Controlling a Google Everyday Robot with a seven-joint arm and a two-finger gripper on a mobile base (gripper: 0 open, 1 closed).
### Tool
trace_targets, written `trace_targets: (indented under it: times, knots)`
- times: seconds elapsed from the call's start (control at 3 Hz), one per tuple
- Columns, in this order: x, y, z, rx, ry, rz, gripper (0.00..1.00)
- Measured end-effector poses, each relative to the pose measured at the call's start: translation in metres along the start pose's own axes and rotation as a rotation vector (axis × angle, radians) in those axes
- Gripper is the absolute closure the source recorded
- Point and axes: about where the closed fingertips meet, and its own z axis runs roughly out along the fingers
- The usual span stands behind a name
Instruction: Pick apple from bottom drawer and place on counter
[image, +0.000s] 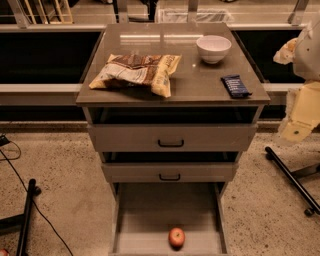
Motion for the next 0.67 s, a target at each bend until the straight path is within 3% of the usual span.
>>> trace_targets:
  times: [0.33,0.67]
  knots:
    - [0.0,0.0,0.0,0.0,0.0,0.0,0.0]
    - [0.017,0.009,0.033,-0.063,-0.072,0.056,0.0]
